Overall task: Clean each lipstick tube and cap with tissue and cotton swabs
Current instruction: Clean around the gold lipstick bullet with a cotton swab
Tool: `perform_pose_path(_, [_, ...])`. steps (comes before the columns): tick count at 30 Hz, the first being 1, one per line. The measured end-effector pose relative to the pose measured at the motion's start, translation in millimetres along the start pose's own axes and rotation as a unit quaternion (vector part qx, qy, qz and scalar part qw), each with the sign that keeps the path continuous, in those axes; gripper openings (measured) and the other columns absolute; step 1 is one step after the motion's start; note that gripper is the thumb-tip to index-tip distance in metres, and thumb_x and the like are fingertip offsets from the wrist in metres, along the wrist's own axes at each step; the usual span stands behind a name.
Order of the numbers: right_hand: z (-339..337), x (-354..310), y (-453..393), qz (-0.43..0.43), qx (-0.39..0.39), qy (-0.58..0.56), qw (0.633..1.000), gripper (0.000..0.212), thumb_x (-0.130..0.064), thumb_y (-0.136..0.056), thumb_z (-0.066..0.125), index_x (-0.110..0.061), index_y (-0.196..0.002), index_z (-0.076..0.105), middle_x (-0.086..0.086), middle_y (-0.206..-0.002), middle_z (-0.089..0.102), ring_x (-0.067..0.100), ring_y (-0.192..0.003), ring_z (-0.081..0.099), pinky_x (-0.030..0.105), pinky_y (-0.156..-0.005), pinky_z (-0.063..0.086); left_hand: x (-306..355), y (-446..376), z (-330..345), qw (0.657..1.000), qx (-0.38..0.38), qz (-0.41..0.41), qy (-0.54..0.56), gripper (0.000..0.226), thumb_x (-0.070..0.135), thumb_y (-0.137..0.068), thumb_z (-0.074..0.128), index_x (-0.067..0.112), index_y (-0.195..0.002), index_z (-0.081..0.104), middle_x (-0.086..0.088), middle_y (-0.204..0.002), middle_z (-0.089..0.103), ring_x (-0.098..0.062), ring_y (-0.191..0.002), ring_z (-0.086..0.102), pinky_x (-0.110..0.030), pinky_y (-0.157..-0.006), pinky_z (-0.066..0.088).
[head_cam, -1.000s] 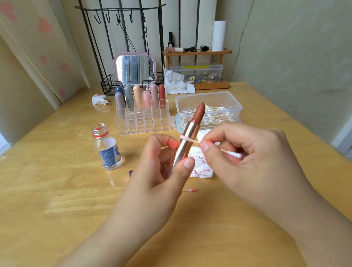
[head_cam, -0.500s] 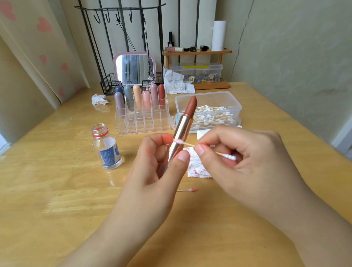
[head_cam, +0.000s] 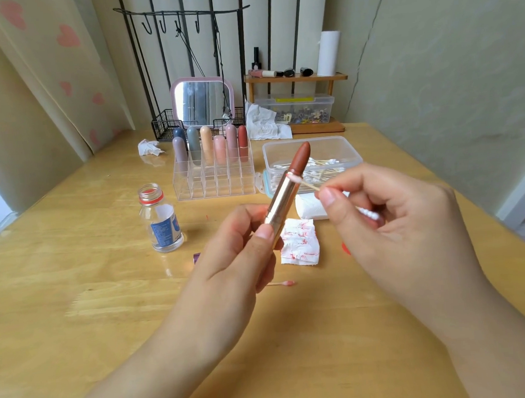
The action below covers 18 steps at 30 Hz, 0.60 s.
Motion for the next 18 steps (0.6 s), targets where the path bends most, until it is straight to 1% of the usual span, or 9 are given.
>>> perform_pose_path(4, [-0.5, -0.2, -0.2, -0.001, 0.009, 0.01, 1.0, 0.019, -0.027, -0.087, 0.056, -0.015, -0.074, 0.065, 0.006, -0.051, 0.042, 0.02, -0.044, 0.044, 0.03, -0.047, 0.037, 1.5, -0.2, 0.6, 1.0, -0.002, 0.005, -0.007, 0.019, 0.033, -0.084, 0.045, 0.031, -0.091, 0.062, 0.003, -0.072, 0.048, -0.015, -0.061, 0.04, -0.02, -0.054, 0.035])
perform_pose_path(7, [0.5, 0.1, 0.1, -0.002, 0.01, 0.007, 1.0, 0.019, -0.027, -0.087, 0.056, -0.015, -0.074, 0.064, 0.007, -0.056, 0.042, 0.02, -0.045, 0.042, 0.033, -0.047, 0.039, 2.0, 0.3, -0.2, 1.0, 0.001, 0.009, -0.017, 0.017, 0.034, -0.085, 0.045, 0.034, -0.091, 0.061, 0.001, -0.072, 0.046, -0.016, -0.062, 0.039, -0.025, -0.056, 0.034])
perform_pose_path(9, [0.7, -0.4, -0.1, -0.003, 0.009, 0.011, 1.0, 0.02, -0.027, -0.087, 0.056, -0.015, -0.074, 0.064, 0.007, -0.057, 0.042, 0.019, -0.046, 0.042, 0.028, -0.047, 0.037, 2.2, 0.6, -0.8, 1.0, 0.004, 0.016, -0.027, 0.015, 0.035, -0.085, 0.046, 0.036, -0.091, 0.059, -0.002, -0.072, 0.044, -0.018, -0.062, 0.038, -0.031, -0.058, 0.034])
perform_pose_path(11, [2.4, -1.7, 0.1, -0.008, -0.002, 0.013, 1.0, 0.018, -0.024, -0.086, 0.059, -0.014, -0.072, 0.064, 0.005, -0.052, 0.04, 0.014, -0.046, 0.04, 0.018, -0.047, 0.033, 1.7, 0.2, -1.7, 0.999, 0.008, 0.024, -0.031, 0.01, 0.036, -0.085, 0.049, 0.037, -0.091, 0.057, -0.001, -0.071, 0.042, -0.02, -0.063, 0.037, -0.036, -0.06, 0.034])
perform_pose_path(12, [4.8, -3.0, 0.5, -0.011, -0.013, 0.009, 1.0, 0.016, -0.02, -0.085, 0.061, -0.014, -0.07, 0.064, 0.0, -0.048, 0.036, 0.009, -0.046, 0.037, 0.012, -0.048, 0.029, 1.5, -0.1, -1.8, 0.999, 0.008, 0.028, -0.032, 0.009, 0.038, -0.085, 0.052, 0.037, -0.092, 0.057, 0.0, -0.071, 0.042, -0.02, -0.063, 0.036, -0.038, -0.06, 0.034])
perform_pose_path(14, [10.0, -6.1, 2.2, -0.02, -0.039, 0.001, 0.999, 0.014, -0.013, -0.082, 0.065, -0.014, -0.068, 0.064, -0.01, -0.047, 0.029, 0.003, -0.045, 0.033, 0.004, -0.049, 0.025, 0.6, -0.6, -1.3, 0.998, 0.004, 0.038, -0.041, 0.017, 0.044, -0.081, 0.052, 0.037, -0.096, 0.056, 0.004, -0.07, 0.043, -0.02, -0.063, 0.037, -0.04, -0.06, 0.035])
perform_pose_path(16, [12.4, -8.1, 3.3, -0.029, -0.049, 0.0, 0.998, 0.013, -0.011, -0.081, 0.065, -0.014, -0.068, 0.064, -0.012, -0.048, 0.028, 0.001, -0.045, 0.033, 0.001, -0.049, 0.025, 0.6, -1.0, -0.8, 0.998, 0.001, 0.047, -0.049, 0.021, 0.046, -0.079, 0.051, 0.037, -0.098, 0.055, 0.004, -0.072, 0.046, -0.019, -0.064, 0.039, -0.039, -0.06, 0.037])
perform_pose_path(18, [8.8, -6.7, 1.9, -0.031, -0.029, 0.017, 0.999, 0.014, -0.017, -0.083, 0.064, -0.014, -0.069, 0.064, -0.004, -0.048, 0.032, 0.004, -0.047, 0.034, 0.005, -0.049, 0.025, 1.2, -0.8, -0.2, 0.997, -0.005, 0.056, -0.056, 0.021, 0.045, -0.079, 0.051, 0.037, -0.098, 0.054, -0.005, -0.08, 0.052, -0.018, -0.065, 0.042, -0.034, -0.06, 0.039])
Point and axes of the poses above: each hand's wrist, its own y-axis away from the middle knuckle, its own z-axis out of the palm, x = y × z, the point moved 6 cm from there along -y, towards the middle knuckle
